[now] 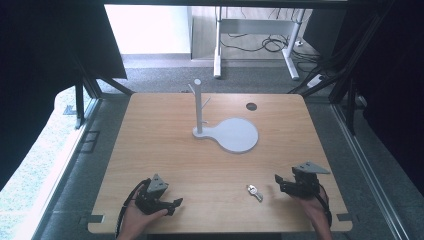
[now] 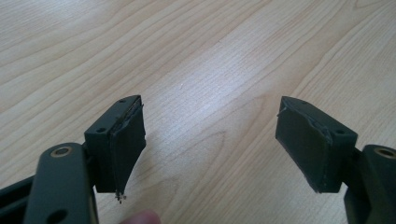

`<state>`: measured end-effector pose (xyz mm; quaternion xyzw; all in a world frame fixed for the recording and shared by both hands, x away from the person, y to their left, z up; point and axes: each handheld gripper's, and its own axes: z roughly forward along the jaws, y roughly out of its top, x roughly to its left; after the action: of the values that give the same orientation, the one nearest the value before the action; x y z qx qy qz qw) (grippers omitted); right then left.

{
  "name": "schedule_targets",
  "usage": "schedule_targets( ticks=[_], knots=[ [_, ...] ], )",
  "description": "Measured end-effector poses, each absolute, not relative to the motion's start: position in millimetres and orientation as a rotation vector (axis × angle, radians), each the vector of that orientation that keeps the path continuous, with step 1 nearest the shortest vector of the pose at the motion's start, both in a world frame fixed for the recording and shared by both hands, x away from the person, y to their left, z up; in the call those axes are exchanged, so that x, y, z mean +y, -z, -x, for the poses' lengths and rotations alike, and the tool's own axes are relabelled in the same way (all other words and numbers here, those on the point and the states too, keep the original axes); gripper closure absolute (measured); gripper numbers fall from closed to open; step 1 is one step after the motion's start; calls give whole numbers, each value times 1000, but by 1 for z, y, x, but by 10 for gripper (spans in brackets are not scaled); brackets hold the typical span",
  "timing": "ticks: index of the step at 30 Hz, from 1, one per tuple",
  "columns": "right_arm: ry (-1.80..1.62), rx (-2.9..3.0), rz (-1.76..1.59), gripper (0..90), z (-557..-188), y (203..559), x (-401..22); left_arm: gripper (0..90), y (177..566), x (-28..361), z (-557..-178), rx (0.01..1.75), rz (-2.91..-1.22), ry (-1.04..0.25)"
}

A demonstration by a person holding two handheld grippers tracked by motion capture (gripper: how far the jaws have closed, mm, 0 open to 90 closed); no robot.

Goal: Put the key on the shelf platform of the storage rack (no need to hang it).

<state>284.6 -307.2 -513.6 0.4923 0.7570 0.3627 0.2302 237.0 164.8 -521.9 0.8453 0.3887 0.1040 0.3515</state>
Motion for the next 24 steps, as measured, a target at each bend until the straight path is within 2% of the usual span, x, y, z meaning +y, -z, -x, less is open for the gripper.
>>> schedule_targets(
  ticks=[11,24],
  knots=[
    [-990,2118,-1332,272,-284,512,-309,244,519,171,-237,1022,-2168,-275],
    [-989,2138,-1294,339,-282,512,-307,246,522,170,-238,1020,-2180,-271]
  ],
)
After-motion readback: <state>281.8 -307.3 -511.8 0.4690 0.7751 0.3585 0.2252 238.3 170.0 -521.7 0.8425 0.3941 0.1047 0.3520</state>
